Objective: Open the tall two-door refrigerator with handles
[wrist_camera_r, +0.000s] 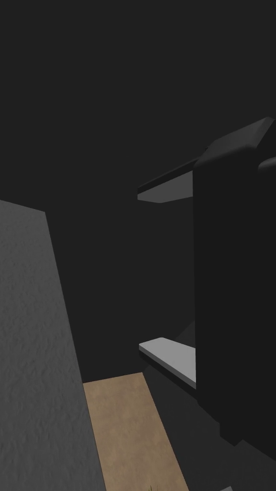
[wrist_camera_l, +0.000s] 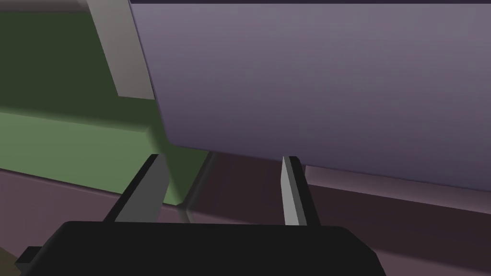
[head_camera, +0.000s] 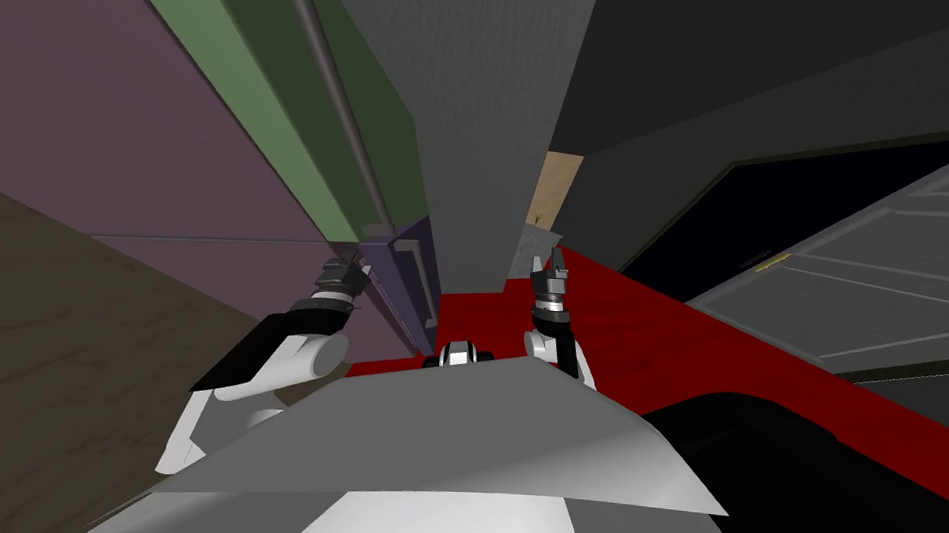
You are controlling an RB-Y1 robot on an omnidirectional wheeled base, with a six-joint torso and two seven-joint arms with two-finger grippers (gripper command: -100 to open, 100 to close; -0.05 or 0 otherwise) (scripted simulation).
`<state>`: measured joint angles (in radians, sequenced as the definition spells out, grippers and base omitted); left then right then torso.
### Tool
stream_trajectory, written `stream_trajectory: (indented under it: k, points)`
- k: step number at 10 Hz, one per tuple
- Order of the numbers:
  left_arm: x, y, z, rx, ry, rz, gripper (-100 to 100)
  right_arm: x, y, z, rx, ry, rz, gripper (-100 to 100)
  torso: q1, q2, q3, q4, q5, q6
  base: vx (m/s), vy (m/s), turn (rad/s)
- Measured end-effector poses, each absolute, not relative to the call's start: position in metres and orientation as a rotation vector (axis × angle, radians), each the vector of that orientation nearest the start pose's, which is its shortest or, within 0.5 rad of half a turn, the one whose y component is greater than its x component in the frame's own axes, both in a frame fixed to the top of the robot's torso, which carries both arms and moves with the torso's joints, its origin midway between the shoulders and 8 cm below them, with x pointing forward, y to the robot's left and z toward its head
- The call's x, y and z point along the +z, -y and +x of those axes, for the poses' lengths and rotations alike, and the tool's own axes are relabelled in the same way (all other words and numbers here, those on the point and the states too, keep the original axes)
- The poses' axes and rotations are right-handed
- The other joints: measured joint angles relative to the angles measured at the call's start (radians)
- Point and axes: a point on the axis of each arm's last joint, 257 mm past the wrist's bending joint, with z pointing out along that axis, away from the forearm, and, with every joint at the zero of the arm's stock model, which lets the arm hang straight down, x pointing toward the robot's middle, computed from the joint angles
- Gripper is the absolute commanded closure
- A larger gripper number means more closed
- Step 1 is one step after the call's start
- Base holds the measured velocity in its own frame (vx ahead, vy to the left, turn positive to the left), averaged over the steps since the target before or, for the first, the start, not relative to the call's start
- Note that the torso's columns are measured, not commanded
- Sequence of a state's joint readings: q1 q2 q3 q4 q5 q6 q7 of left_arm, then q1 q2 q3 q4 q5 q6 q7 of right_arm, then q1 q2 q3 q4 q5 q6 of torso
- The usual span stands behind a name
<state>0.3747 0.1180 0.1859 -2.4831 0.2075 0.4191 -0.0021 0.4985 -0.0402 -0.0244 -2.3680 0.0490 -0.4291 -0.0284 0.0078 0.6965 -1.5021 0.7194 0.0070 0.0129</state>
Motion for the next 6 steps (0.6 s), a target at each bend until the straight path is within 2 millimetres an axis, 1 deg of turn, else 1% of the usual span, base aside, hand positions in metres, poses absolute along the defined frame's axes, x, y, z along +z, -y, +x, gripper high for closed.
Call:
stream_trajectory:
  k: [3,5,6]
  points:
    - [-0.030,-0.329,0.408,-1.141,-1.018,-1.162,-100,0.050,0.275,0.338,1.277,-0.651,0.592,0,0.001,-0.004,-0.003,-0.001,0.000,0.001,0.041,-0.071,0.036]
    - [-0.017,-0.326,0.402,-1.150,-1.010,-1.157,-100,0.050,0.275,0.338,1.277,-0.651,0.592,0,0.002,-0.003,-0.002,0.000,0.000,0.001,0.018,-0.061,0.018]
    - [-0.012,-0.324,0.398,-1.155,-1.006,-1.156,-100,0.050,0.275,0.338,1.277,-0.651,0.592,0,-0.001,0.000,-0.002,0.005,-0.004,0.001,-0.036,-0.036,0.070]
